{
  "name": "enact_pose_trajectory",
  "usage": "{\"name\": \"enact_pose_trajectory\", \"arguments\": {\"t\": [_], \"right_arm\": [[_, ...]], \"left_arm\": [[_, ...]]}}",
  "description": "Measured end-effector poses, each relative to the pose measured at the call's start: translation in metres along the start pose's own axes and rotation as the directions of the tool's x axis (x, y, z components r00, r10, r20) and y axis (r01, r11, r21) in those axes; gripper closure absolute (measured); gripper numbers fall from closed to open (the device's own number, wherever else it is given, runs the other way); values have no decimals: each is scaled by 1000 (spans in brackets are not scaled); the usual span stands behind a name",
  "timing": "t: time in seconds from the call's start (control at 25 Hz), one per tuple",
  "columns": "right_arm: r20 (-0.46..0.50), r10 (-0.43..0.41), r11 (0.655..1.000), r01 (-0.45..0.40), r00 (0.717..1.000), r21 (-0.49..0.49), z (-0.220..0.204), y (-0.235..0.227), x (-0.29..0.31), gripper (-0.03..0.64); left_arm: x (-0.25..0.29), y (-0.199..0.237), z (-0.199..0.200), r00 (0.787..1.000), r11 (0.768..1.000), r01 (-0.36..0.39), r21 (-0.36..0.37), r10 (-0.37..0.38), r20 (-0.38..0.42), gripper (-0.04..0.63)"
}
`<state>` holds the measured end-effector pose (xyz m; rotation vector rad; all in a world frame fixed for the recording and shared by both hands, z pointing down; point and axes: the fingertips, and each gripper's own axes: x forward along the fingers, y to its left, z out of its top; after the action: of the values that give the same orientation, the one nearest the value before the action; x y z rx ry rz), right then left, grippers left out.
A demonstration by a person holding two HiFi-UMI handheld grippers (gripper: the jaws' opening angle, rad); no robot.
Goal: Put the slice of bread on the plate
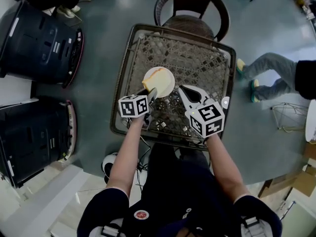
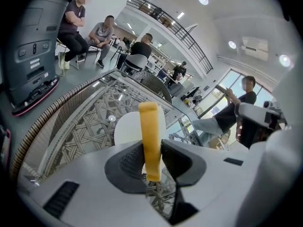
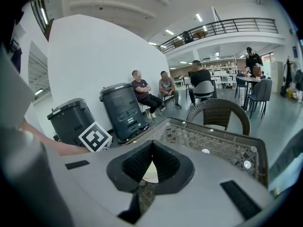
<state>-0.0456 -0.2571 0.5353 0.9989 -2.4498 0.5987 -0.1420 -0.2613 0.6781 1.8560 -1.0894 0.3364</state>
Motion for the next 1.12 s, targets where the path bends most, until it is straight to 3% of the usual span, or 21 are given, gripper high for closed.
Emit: {"name": "enact_pose_trajectory", "arguments": {"t": [0.56,1.12], "right_arm": [[9,-21,1000,21,1000,19,-4,-1,-5,611],[16,-44,999,44,999,32,-6,-5,-13,611]], "left_arm": [[-3,14,-6,994,992,-109,62,109,7,468],[-3,27,0,979,978,-205,47,204,23,433]]}}
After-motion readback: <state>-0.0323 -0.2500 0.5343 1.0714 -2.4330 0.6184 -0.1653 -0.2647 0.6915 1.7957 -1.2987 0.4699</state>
